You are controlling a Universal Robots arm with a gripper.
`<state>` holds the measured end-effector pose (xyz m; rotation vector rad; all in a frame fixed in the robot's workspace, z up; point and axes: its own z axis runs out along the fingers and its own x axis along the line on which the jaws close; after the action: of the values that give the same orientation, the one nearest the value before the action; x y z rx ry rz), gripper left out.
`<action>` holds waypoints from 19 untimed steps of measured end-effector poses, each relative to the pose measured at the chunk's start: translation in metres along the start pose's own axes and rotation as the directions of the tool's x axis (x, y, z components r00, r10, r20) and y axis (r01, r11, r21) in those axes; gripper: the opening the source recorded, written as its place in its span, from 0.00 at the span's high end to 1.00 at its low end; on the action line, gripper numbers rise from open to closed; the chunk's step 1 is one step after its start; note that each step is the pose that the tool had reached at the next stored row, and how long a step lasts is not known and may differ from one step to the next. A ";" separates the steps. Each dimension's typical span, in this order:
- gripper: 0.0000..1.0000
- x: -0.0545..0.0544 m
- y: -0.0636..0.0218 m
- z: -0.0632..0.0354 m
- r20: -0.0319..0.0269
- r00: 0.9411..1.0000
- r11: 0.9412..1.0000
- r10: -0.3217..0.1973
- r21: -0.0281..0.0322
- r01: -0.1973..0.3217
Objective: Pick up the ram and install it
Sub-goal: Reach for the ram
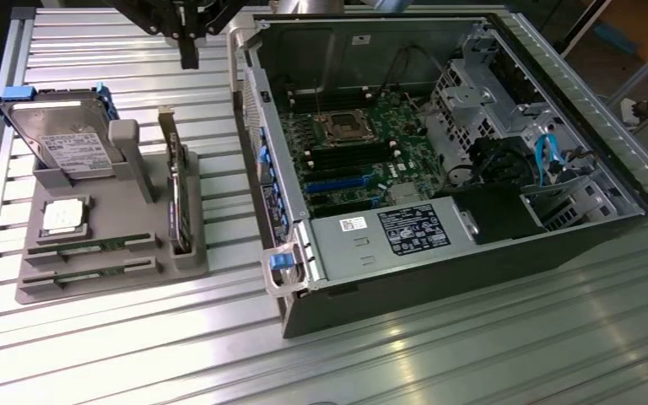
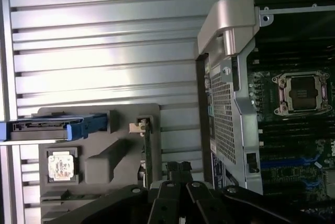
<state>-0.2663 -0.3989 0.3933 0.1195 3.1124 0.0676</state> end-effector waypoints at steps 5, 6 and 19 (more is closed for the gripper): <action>0.89 0.017 -0.0013 -0.0005 0.000 1.000 1.000 0.000 0.000 0.000; 0.89 0.021 -0.0016 -0.0006 0.000 1.000 1.000 0.001 0.000 -0.001; 0.89 0.066 -0.0050 -0.0018 0.000 1.000 1.000 0.004 0.000 -0.004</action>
<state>-0.3324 -0.3990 0.3933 0.1256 3.1120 0.0675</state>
